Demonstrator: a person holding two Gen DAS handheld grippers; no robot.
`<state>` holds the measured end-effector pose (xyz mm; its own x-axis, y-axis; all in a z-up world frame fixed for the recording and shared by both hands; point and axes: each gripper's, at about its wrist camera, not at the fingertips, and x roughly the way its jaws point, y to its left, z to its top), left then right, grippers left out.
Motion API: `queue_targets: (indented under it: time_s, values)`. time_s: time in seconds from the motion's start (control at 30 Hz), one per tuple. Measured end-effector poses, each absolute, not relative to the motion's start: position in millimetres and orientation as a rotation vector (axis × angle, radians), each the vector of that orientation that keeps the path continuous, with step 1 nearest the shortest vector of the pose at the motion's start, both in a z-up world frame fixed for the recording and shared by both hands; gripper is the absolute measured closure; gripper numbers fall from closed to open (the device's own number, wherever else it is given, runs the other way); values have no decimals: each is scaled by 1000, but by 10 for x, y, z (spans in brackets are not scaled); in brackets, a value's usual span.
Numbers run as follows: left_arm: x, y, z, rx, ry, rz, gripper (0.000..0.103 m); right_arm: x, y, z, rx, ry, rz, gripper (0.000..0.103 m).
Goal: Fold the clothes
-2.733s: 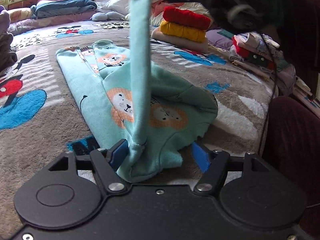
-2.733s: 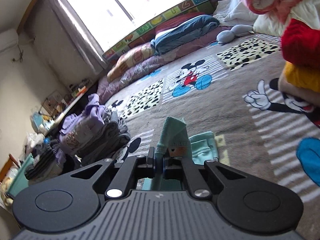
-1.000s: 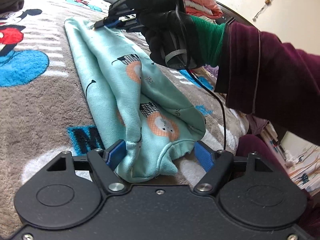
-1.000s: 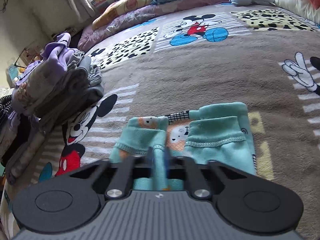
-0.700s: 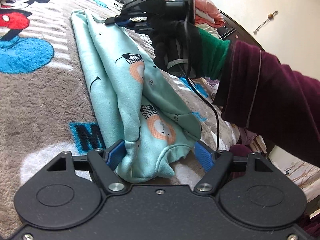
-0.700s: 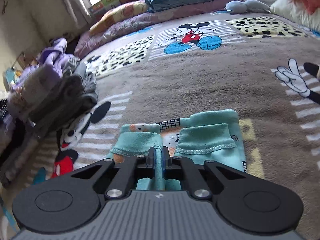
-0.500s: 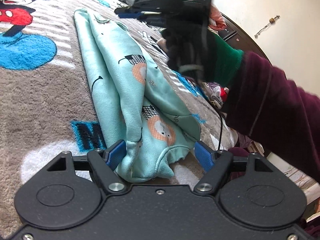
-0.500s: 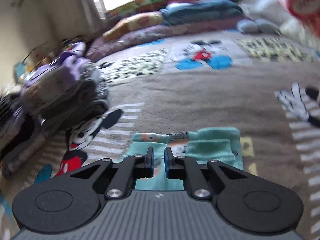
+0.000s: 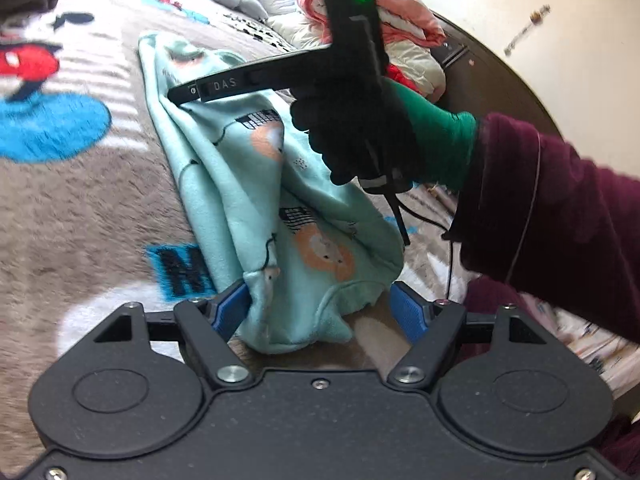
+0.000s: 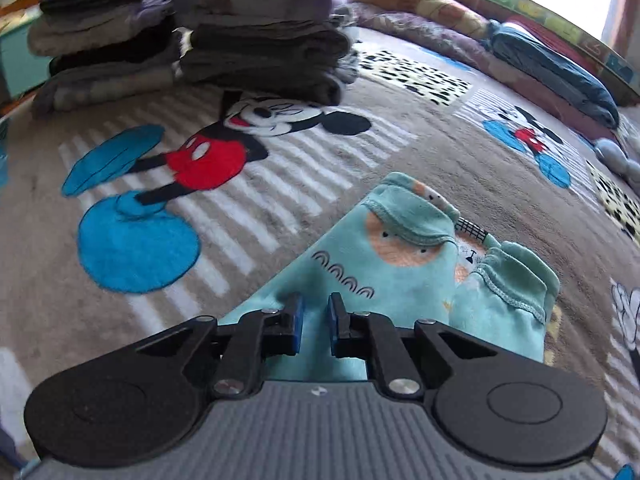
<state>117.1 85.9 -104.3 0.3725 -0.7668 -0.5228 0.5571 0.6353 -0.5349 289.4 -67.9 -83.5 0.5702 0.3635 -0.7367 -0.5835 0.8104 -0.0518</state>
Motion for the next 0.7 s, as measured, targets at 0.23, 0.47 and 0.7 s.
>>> queue_targets:
  time_s: [0.23,0.47,0.7]
  values:
    - [1037,918,-791,-211,547,-751,28,2774,-750,-669,-268,738,553,85]
    - [1106,354,-865,-47,555,-830,28,2565,-1083,-389,-156,701,574,85]
    - [1268,417,-988,-88,663,-755,28,2337,-1251,-597,-175,766,561,85]
